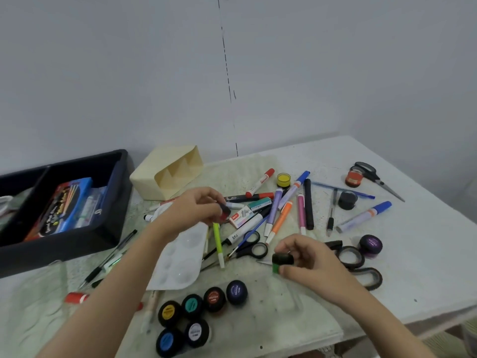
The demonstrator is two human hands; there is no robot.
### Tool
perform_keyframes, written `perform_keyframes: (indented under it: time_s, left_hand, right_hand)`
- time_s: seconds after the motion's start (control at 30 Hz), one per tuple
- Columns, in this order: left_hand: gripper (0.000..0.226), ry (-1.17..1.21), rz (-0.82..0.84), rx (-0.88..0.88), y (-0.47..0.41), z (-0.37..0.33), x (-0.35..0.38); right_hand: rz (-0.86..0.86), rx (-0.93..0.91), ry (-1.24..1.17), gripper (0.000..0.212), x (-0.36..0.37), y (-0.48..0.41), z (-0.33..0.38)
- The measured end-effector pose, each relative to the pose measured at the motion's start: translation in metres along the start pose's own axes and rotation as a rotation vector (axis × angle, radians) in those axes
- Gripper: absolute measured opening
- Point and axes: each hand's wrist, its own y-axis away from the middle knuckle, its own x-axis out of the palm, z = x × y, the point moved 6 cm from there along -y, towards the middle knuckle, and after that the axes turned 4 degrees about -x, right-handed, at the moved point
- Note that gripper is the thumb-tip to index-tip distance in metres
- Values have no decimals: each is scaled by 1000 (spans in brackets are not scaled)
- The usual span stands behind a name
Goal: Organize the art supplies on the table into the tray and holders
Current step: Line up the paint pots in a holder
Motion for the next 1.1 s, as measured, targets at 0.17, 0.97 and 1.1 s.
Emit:
perform_keyframes:
  time_s: [0.17,0.97,1.1]
  left_hand:
    - [35,34,221,-2,56,22,24]
    - [27,-658,16,271,127,56,55]
    - [26,-622,-1,215,123,62,52]
  right_hand:
    - [51,-115,200,34,22,15,8]
    - [215,-185,398,27,71,36,13]
    - [222,-180,410,27,72,37,14]
